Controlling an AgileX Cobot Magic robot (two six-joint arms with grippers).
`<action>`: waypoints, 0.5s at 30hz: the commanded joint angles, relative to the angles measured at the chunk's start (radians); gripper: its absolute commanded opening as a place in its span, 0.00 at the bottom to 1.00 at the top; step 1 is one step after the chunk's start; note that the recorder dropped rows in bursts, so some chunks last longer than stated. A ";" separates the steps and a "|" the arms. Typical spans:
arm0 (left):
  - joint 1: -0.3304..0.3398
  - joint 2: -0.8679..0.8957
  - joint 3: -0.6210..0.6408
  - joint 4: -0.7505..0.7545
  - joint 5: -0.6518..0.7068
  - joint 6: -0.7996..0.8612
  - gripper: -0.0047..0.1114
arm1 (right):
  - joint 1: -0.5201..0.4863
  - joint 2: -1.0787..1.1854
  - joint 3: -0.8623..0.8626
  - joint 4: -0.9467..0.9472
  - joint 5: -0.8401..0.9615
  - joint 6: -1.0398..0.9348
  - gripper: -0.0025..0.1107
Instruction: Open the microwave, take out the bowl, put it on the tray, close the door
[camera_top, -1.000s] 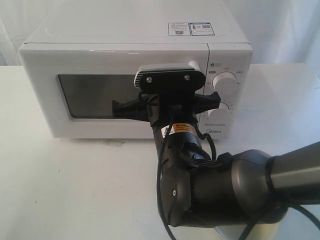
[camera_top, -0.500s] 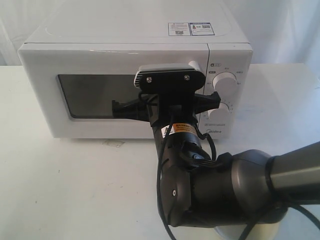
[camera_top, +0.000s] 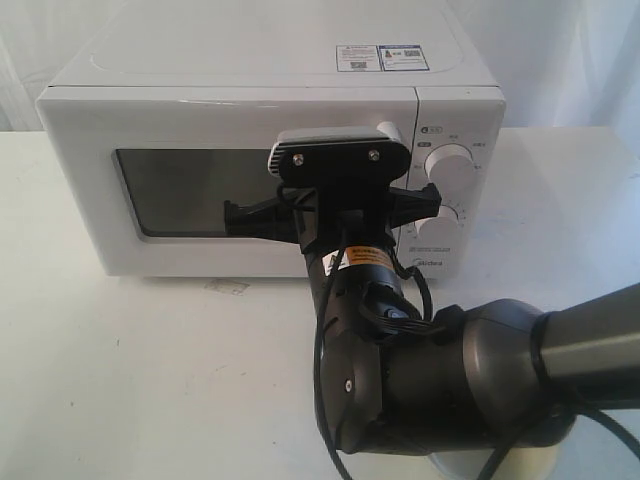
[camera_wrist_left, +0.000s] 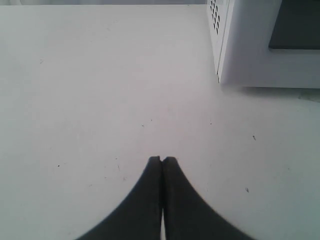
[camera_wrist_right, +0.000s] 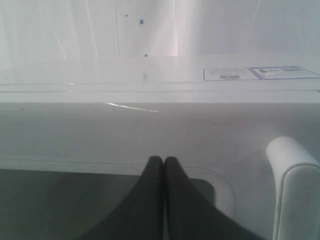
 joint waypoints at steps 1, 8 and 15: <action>0.005 -0.004 0.004 0.002 -0.006 0.000 0.04 | 0.000 -0.010 0.004 0.001 -0.014 0.003 0.02; 0.005 -0.004 0.004 0.002 -0.006 0.000 0.04 | 0.000 -0.010 0.004 0.001 -0.014 0.003 0.02; 0.005 -0.004 0.004 0.002 -0.006 0.000 0.04 | 0.000 -0.035 0.004 0.003 -0.014 0.003 0.02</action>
